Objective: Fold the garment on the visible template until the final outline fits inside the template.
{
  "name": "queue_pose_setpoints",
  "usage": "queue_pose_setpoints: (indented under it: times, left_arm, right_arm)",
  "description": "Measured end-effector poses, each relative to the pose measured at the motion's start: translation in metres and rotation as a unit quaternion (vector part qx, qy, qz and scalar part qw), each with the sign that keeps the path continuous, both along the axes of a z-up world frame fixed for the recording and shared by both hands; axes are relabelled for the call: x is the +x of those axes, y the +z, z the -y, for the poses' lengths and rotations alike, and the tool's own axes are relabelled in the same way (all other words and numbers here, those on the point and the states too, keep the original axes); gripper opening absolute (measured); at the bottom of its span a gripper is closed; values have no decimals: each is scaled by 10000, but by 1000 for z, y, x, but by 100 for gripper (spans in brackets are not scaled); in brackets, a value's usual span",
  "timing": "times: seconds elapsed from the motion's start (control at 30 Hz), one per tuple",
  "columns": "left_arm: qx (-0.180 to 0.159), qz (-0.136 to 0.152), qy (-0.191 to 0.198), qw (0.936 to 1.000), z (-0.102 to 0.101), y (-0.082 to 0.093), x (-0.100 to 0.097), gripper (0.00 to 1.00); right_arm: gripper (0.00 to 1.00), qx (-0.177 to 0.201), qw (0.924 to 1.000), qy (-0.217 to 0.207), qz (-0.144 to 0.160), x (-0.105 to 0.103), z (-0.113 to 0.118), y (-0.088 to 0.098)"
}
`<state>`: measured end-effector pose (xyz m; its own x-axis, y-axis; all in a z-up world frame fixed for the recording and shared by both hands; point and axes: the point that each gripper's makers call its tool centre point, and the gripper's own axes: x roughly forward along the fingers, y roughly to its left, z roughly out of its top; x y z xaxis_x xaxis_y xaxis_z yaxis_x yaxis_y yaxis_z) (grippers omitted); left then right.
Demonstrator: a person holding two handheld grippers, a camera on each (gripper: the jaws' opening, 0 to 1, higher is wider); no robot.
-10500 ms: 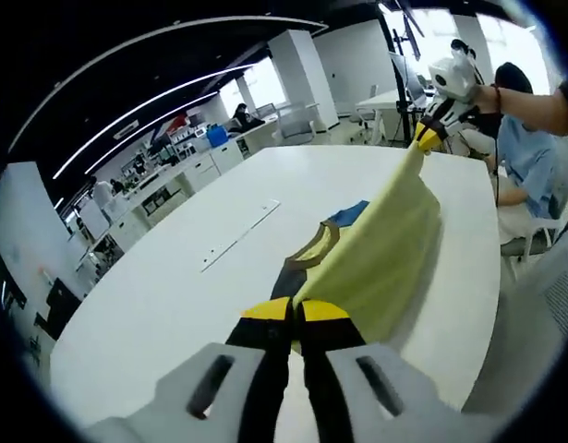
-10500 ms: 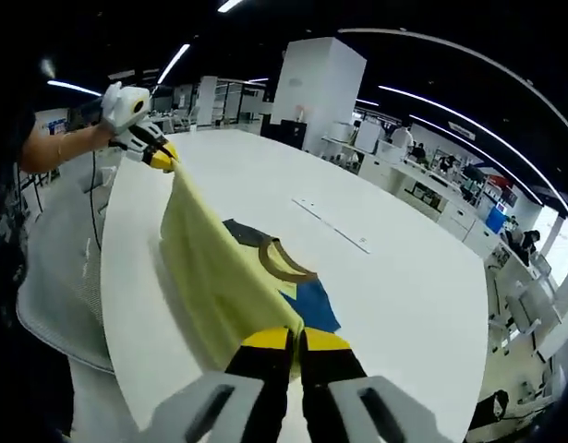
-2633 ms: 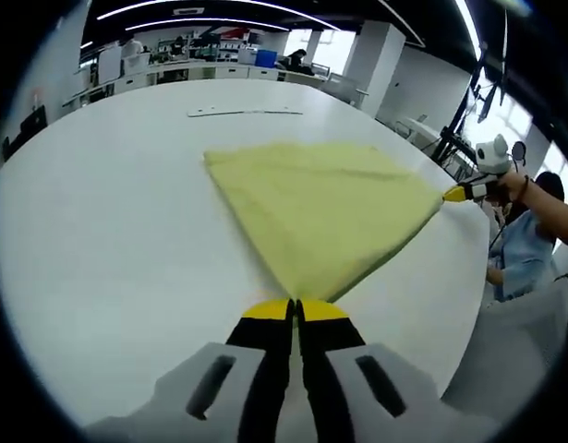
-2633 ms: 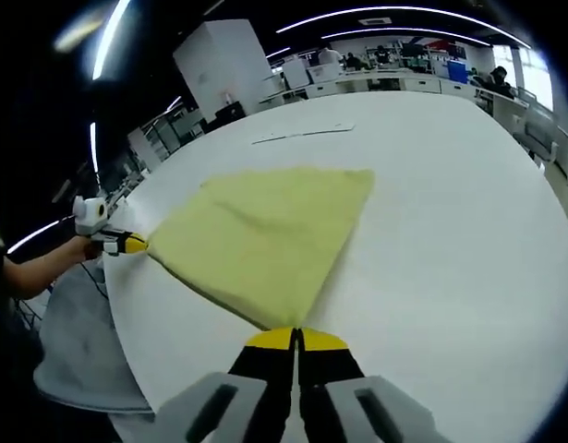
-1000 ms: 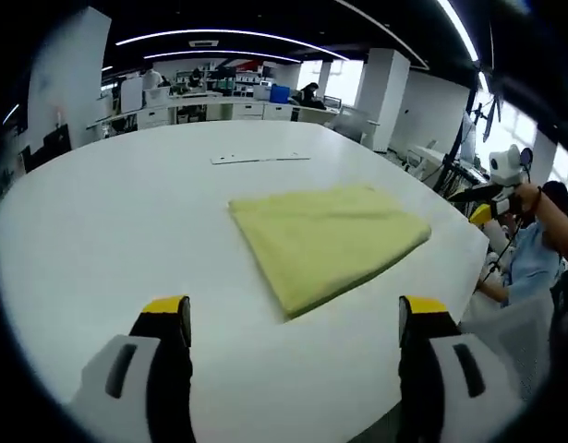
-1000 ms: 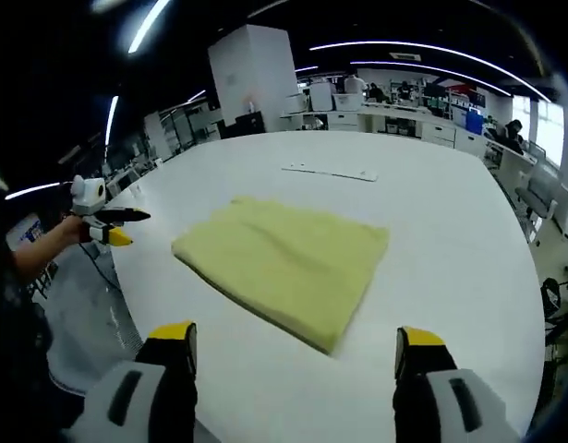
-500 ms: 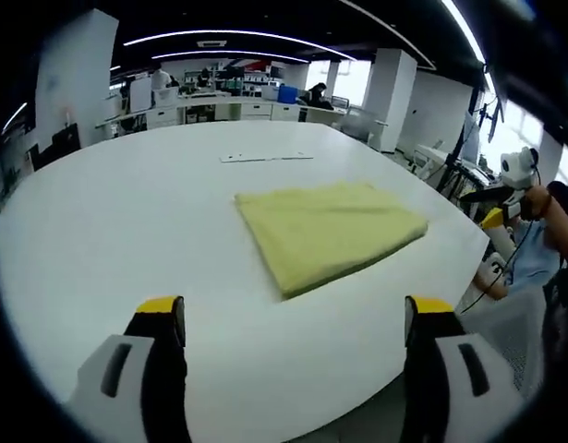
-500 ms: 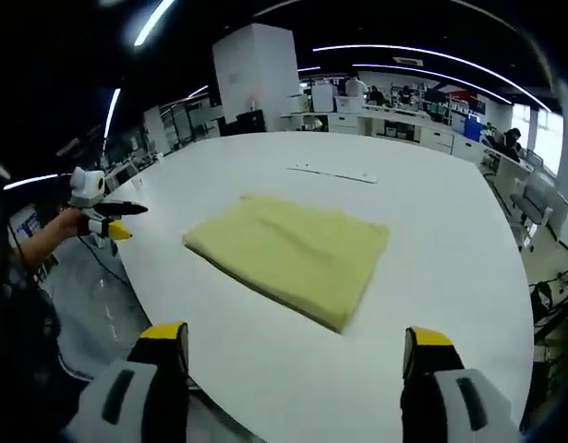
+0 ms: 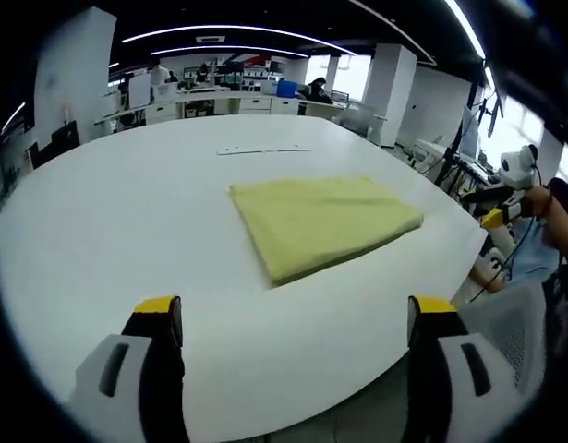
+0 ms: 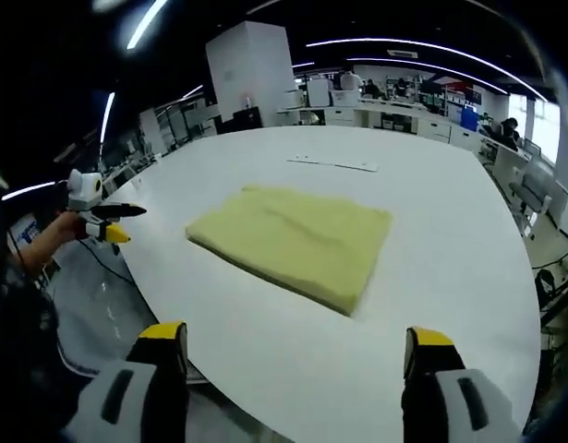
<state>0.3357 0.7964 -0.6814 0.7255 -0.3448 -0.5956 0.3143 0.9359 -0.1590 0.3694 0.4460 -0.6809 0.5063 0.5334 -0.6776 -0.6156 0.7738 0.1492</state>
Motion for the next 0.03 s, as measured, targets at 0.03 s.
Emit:
queue_pose_setpoints:
  times: [0.03]
  left_arm:
    - [-17, 2, 14, 10000, 0, 0, 0, 99]
  right_arm:
    - [97, -4, 10000, -7, 6, 0, 0, 0]
